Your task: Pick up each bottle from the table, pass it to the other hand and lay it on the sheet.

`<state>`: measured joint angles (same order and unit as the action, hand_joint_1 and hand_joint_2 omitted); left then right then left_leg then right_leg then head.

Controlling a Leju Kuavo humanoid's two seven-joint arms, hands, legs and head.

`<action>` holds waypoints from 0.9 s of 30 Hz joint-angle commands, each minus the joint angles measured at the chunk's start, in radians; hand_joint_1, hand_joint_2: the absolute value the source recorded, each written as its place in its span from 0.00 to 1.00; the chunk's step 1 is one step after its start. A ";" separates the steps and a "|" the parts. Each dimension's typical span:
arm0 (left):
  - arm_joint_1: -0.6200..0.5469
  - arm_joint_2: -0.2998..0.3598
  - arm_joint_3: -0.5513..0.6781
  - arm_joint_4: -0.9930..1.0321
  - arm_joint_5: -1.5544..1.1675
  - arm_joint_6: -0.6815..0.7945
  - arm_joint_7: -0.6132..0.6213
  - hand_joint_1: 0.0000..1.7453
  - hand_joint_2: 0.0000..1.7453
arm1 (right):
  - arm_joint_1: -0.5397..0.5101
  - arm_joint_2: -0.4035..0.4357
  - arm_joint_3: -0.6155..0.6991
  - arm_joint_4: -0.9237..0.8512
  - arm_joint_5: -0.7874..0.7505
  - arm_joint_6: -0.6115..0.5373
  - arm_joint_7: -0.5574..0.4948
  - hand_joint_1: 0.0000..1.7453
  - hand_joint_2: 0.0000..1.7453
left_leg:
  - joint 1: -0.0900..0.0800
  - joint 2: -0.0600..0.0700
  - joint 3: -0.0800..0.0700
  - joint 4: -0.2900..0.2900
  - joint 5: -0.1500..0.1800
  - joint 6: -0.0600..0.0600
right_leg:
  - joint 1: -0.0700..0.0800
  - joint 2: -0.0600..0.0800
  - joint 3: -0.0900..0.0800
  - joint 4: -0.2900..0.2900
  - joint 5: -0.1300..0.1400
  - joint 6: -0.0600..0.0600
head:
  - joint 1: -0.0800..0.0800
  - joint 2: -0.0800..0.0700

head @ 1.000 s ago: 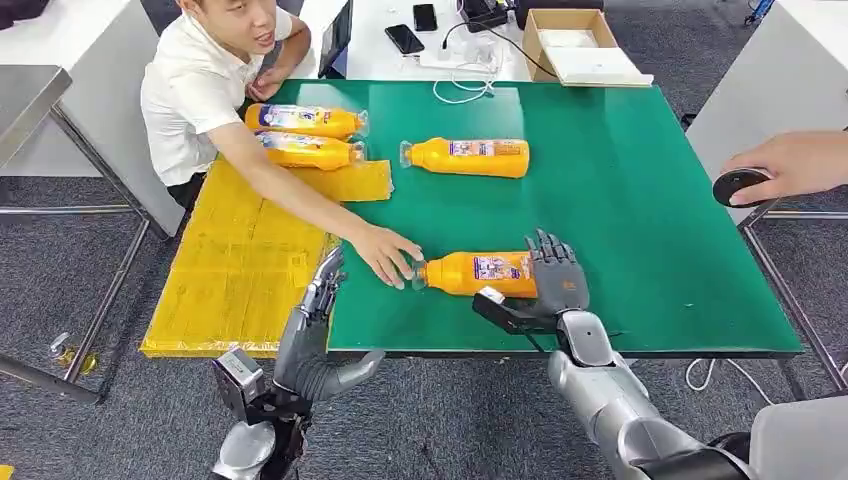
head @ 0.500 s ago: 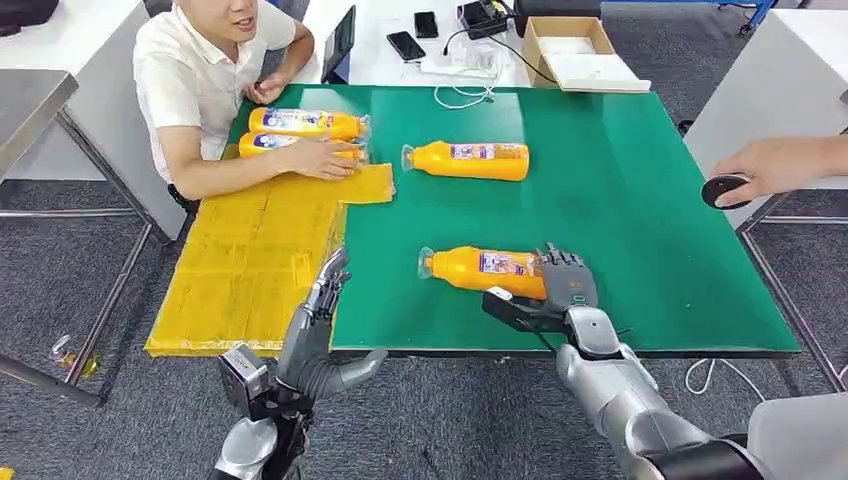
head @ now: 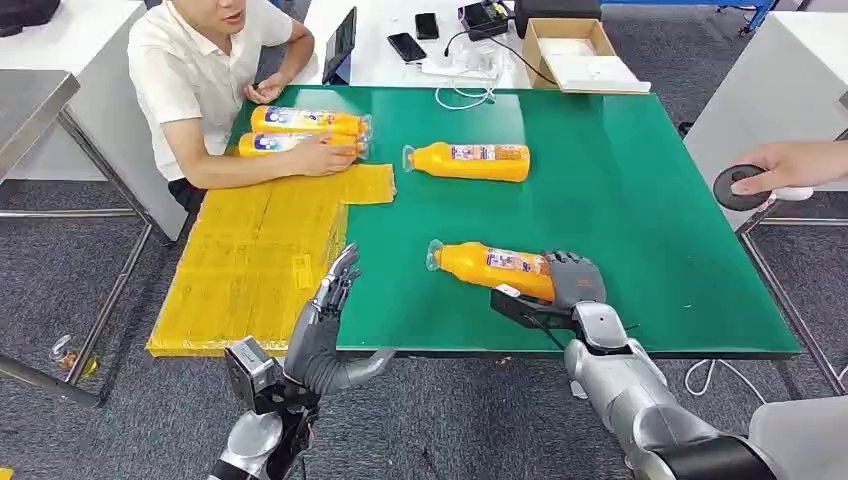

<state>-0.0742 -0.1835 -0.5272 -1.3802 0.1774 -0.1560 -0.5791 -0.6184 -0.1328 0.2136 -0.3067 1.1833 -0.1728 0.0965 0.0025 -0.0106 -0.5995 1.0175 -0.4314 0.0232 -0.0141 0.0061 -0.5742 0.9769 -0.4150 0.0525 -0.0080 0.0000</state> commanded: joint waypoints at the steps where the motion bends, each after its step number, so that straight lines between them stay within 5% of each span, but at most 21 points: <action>1: -0.023 0.016 -0.020 0.047 0.009 -0.011 -0.001 0.00 1.00 | 0.076 0.009 -0.148 0.067 -0.125 0.071 -0.106 1.00 1.00 | 0.001 -0.005 0.003 -0.002 0.001 -0.001 | 0.001 -0.006 0.004 -0.003 -0.001 -0.002 | 0.000 0.000; 6: 0.054 0.014 0.021 -0.011 0.037 0.018 0.010 0.00 1.00 | 0.120 0.069 -0.367 0.014 -0.359 0.041 -0.348 1.00 1.00 | 0.002 -0.001 0.004 -0.003 0.000 -0.001 | 0.002 -0.002 0.006 -0.005 0.000 -0.002 | 0.000 0.000; 12: 0.106 0.007 0.076 -0.026 0.092 0.155 0.140 0.00 1.00 | 0.187 0.150 -0.437 -0.117 -0.508 -0.061 -0.564 1.00 1.00 | 0.001 0.004 0.004 -0.003 -0.002 -0.001 | 0.002 0.001 0.006 -0.003 0.000 -0.003 | 0.000 0.000; 19: 0.125 0.052 0.011 -0.005 0.249 0.122 0.208 0.00 1.00 | 0.331 0.241 -0.274 -0.416 -0.679 -0.003 -0.612 1.00 1.00 | 0.002 0.005 0.000 -0.003 -0.003 -0.002 | 0.003 0.002 0.001 -0.002 -0.001 -0.003 | 0.000 0.000; 27: 0.122 0.057 0.005 -0.015 0.265 0.120 0.215 0.00 1.00 | 0.339 0.241 -0.238 -0.432 -0.702 -0.014 -0.602 1.00 1.00 | 0.002 0.003 -0.006 -0.001 -0.003 -0.001 | 0.003 0.001 -0.004 0.000 -0.001 -0.002 | 0.000 0.000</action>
<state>0.0602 -0.1728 -0.4959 -1.4157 0.4292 -0.0370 -0.3727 -0.3127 0.0740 -0.0877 -0.6459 0.5047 -0.1904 -0.5180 0.0046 -0.0092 -0.6080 1.0170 -0.4334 0.0236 -0.0121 0.0065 -0.5799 0.9767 -0.4152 0.0523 -0.0084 0.0000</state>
